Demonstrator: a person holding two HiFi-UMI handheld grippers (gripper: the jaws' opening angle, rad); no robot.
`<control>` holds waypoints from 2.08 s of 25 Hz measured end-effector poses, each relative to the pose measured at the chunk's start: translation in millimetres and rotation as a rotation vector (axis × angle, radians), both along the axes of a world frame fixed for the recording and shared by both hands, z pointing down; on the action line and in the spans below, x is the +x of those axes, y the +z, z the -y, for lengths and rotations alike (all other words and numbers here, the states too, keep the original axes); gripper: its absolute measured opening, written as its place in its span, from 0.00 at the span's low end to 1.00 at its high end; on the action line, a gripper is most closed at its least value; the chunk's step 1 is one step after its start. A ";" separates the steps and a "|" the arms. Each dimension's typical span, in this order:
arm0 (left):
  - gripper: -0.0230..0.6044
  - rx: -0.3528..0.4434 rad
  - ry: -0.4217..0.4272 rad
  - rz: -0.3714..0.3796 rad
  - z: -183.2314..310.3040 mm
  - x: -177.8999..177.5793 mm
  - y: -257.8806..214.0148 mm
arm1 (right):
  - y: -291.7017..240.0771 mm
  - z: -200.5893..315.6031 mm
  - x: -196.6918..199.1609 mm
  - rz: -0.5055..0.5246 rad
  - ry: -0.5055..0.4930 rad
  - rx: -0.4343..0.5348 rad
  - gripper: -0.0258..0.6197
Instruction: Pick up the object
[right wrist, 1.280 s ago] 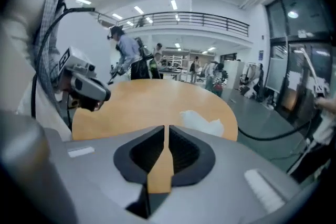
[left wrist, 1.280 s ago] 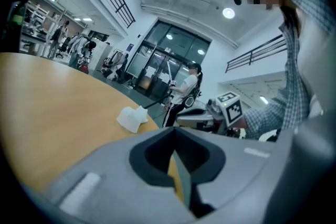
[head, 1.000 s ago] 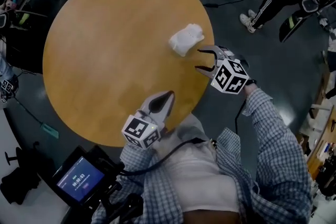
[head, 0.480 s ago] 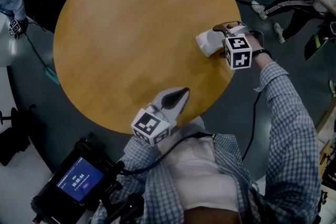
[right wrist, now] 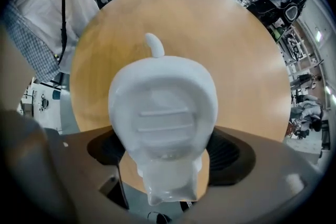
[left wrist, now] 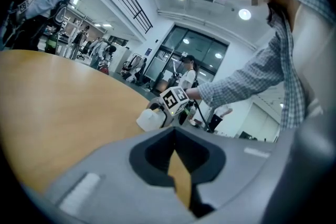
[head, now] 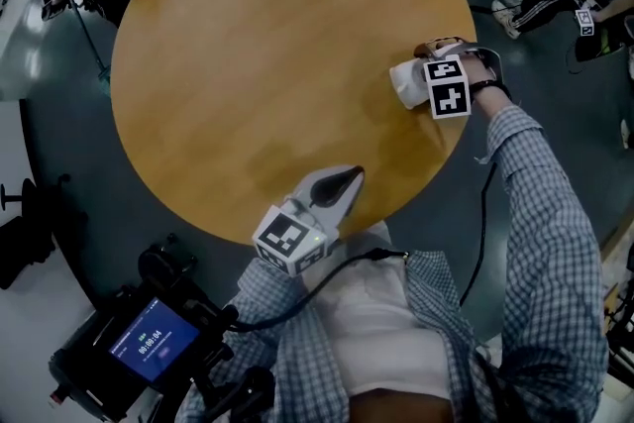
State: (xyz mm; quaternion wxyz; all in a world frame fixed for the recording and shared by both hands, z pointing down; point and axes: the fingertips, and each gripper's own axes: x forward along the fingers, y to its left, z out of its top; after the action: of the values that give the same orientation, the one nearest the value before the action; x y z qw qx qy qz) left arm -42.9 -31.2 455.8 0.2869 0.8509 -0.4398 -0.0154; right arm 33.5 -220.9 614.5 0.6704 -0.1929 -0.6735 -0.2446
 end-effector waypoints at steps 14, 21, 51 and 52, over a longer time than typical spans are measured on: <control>0.03 0.025 0.044 0.013 -0.9 -1.9 -1.4 | -35.0 -12.8 -8.2 0.336 0.406 -0.090 0.76; 0.03 0.052 0.062 0.022 -9.9 -13.4 5.1 | -73.9 -31.5 -21.2 0.748 0.800 -0.232 0.76; 0.03 0.154 0.117 0.031 22.9 1.4 -22.3 | -170.5 -59.4 16.8 1.540 1.414 -0.499 0.76; 0.03 0.156 0.117 0.033 23.1 1.4 -22.4 | -170.4 -59.3 16.3 1.537 1.411 -0.499 0.76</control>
State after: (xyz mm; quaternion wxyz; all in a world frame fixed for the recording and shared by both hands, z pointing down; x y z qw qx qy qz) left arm -41.5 -54.3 433.5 0.2132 0.8949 -0.3915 -0.0189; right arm 49.7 -161.5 444.1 -0.0017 0.3140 -0.9051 0.2865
